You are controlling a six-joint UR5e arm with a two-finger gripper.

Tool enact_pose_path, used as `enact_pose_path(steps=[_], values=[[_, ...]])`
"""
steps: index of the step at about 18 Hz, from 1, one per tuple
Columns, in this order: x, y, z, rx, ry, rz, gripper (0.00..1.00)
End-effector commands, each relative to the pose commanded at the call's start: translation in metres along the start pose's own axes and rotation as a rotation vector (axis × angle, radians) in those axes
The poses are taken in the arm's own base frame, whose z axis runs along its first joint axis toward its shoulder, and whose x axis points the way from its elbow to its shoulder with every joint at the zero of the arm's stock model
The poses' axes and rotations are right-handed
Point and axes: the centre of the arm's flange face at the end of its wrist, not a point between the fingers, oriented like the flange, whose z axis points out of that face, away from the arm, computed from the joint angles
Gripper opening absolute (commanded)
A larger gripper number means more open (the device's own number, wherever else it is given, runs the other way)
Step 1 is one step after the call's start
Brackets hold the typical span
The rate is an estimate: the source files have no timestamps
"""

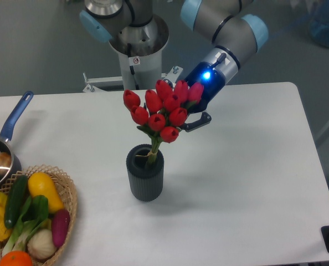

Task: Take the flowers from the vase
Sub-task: 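Lift the gripped tulips straight up out of the grey vase, then carry the tulip bunch up and away from the vase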

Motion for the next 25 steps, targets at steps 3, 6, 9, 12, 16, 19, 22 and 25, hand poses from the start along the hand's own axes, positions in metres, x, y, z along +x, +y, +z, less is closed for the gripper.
enact_pose_path(steps=[3,6,9,12,16,19,22,25], values=[[0.007,-0.011,-0.003,0.006,-0.005,-0.019,0.41],[0.014,-0.023,-0.005,0.008,-0.009,-0.044,0.41],[0.021,-0.03,-0.005,0.011,-0.008,-0.062,0.41],[0.022,-0.034,-0.006,0.016,-0.009,-0.057,0.41],[0.021,-0.047,-0.008,0.069,0.001,-0.067,0.41],[0.019,-0.058,-0.013,0.074,-0.006,-0.09,0.41],[0.019,-0.058,-0.014,0.083,-0.004,-0.094,0.41],[0.015,-0.061,-0.026,0.131,-0.014,-0.112,0.41]])
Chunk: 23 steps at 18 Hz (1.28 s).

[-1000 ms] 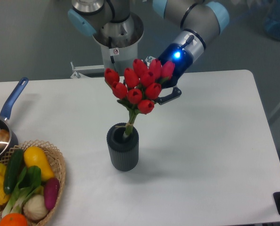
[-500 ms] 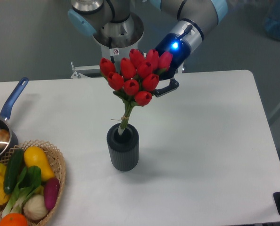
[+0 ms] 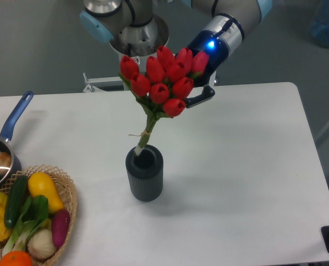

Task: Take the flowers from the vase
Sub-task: 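Carry the tulip bunch up and away from the vase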

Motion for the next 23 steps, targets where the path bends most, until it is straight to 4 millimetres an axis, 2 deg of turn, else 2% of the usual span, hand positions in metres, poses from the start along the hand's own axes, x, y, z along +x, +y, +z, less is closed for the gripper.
enact_pose_path(steps=[9,12,14,19,21,23], values=[[-0.02,-0.015,-0.042,0.027,-0.083,0.009,0.41],[-0.029,-0.014,-0.058,0.026,-0.118,0.007,0.41],[-0.035,-0.009,-0.068,-0.036,-0.163,0.01,0.41],[-0.043,-0.021,-0.077,-0.162,-0.23,0.048,0.41],[-0.061,-0.018,-0.083,-0.227,-0.26,0.043,0.41],[-0.069,-0.017,-0.086,-0.327,-0.299,0.058,0.41]])
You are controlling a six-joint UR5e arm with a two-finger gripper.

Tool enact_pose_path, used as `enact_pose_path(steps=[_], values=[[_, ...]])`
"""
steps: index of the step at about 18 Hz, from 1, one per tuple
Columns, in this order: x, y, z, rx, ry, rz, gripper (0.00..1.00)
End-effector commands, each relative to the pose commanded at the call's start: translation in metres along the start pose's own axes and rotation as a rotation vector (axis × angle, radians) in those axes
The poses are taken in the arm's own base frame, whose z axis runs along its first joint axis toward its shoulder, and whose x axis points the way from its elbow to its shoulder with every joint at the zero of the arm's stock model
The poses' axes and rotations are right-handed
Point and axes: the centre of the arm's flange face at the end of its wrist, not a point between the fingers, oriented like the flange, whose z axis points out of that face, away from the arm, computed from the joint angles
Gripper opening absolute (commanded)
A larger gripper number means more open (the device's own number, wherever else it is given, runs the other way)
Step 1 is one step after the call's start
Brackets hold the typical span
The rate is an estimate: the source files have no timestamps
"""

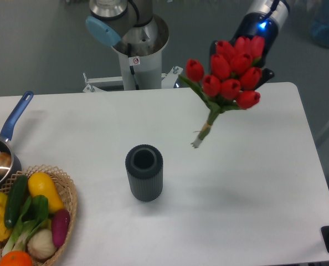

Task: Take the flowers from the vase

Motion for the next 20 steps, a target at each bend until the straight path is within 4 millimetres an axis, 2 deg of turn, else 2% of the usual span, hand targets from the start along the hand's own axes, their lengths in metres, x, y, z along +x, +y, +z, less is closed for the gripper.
enact_pose_path(steps=[6,10,20], values=[[-0.038,0.02,0.018,-0.127,-0.011,0.072,0.41],[-0.047,0.026,0.029,-0.256,-0.021,0.177,0.41],[-0.056,0.026,0.024,-0.281,-0.038,0.185,0.41]])
